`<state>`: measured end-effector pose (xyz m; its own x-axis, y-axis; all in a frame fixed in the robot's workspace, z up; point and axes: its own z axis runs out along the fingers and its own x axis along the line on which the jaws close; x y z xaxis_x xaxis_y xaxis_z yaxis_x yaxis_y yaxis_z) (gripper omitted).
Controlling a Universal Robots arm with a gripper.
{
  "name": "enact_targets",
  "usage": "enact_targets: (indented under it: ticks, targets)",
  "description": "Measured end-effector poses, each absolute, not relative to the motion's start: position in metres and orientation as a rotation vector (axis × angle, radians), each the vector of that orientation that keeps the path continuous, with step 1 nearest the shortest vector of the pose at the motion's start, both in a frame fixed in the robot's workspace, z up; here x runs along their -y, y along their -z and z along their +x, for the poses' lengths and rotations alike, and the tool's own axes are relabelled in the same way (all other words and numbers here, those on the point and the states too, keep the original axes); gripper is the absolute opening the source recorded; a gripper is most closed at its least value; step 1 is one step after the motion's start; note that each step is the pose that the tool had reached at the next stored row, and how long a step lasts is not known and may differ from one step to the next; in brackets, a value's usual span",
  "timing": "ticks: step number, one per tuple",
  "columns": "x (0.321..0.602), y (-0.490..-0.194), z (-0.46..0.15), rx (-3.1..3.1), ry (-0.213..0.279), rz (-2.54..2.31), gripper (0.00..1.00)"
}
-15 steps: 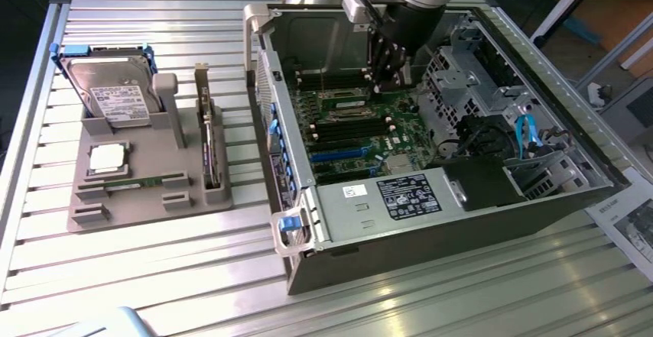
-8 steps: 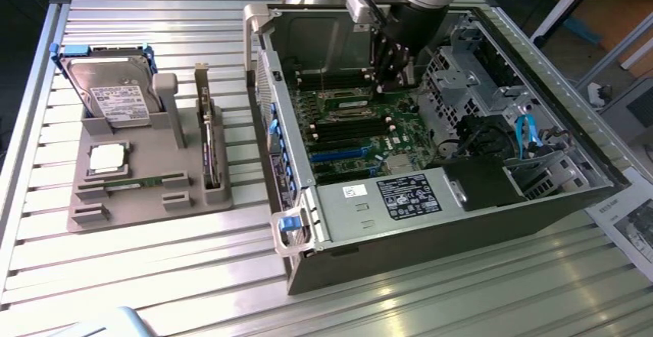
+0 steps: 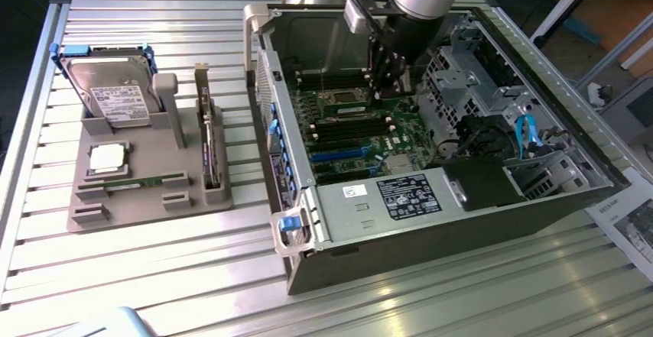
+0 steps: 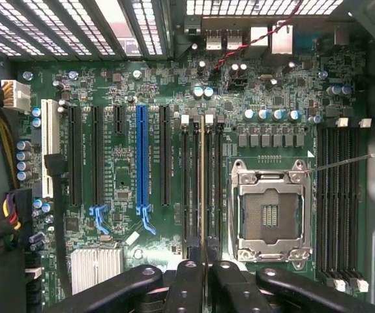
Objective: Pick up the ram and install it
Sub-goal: 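Insert the ram into the slot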
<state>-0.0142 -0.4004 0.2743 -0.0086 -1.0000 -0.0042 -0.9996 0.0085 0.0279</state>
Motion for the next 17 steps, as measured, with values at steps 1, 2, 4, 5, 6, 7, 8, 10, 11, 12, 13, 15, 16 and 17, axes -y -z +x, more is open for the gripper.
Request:
enact_targets:
  ticks: [1,2,4,5,6,7,8,10,11,12,13,15,16,17]
  targets:
    - [0.400,-0.272,-0.014,2.219,0.036,2.200,0.12]
    - [0.401,-0.270,-0.014,2.219,0.036,2.200,0.12]
    - [0.401,-0.263,-0.014,2.219,0.036,2.200,0.12]
    - [0.401,-0.259,-0.014,2.219,0.036,2.200,0.12]
    - [0.401,-0.257,-0.014,2.219,0.036,2.200,0.12]
    - [0.402,-0.255,-0.014,2.219,0.036,2.200,0.12]
    - [0.402,-0.253,-0.014,2.219,0.036,2.200,0.12]
    - [0.402,-0.253,-0.014,2.219,0.035,2.200,0.12]
    - [0.402,-0.253,-0.014,2.219,0.035,2.200,0.12]
    - [0.403,-0.252,-0.014,2.219,0.036,2.200,0.12]
    - [0.404,-0.250,-0.014,2.219,0.036,2.200,0.12]
    - [0.405,-0.248,-0.014,2.219,0.036,2.200,0.12]
    - [0.406,-0.247,-0.014,2.219,0.036,2.200,0.12]
    - [0.406,-0.247,-0.014,2.220,0.035,2.199,0.12]
